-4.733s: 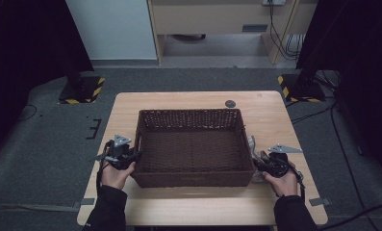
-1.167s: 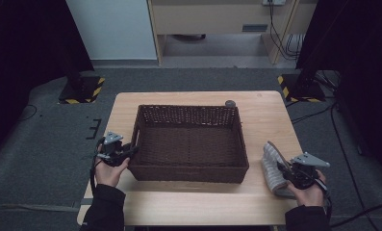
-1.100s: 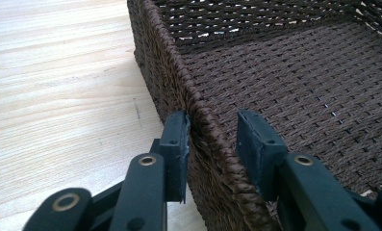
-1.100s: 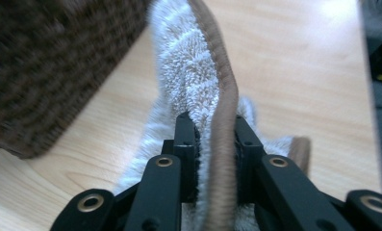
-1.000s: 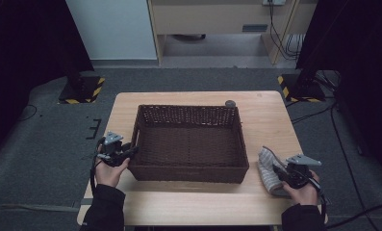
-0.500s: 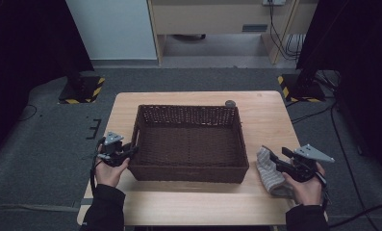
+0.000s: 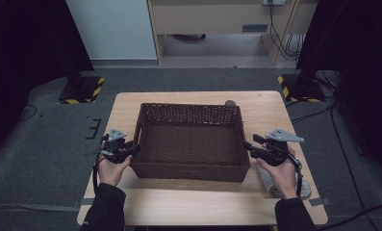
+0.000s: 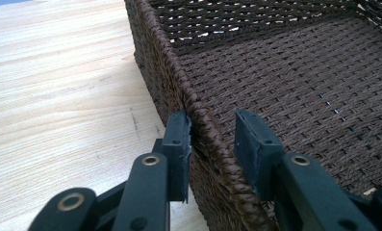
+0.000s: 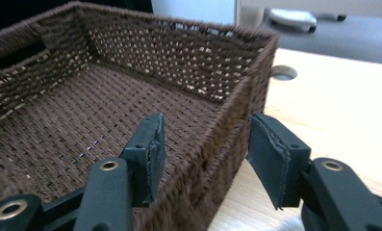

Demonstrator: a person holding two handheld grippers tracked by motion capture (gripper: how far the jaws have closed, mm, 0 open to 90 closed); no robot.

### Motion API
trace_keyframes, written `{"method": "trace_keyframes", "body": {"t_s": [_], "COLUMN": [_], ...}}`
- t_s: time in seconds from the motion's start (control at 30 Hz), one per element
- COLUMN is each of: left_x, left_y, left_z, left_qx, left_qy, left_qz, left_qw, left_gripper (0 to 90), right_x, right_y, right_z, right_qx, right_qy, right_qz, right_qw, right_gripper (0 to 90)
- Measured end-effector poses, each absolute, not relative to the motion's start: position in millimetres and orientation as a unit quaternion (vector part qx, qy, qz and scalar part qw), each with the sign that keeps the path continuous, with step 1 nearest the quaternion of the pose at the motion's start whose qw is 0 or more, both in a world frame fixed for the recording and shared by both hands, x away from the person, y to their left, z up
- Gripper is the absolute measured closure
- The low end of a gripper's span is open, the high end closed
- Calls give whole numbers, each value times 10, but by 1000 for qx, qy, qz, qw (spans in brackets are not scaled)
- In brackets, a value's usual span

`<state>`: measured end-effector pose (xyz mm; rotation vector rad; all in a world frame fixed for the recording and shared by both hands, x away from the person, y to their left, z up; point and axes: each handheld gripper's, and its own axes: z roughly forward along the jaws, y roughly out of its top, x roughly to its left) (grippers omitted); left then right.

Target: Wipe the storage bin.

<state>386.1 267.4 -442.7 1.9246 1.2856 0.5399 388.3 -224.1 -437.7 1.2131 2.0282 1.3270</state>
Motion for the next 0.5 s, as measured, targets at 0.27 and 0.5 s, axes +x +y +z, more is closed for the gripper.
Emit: {"method": "trace_keyframes", "body": {"t_s": [0.27,0.5], "left_x": [3765,3685], "left_y": [2678,2592], "left_z": [-4379,-4397], "left_qx": [742,752], "left_qy": [504,504], "left_qz": [213,227], "left_qw": [388,359], "left_gripper": [519,581], "right_x": [3937,3854], "right_y": [-2145,-2112], "right_z": [-4533,-4517], "right_qx": [432,438], "right_qy": [748,749], "right_qz": [464,455], "right_qw": [196,202], "right_gripper": [601,610]}}
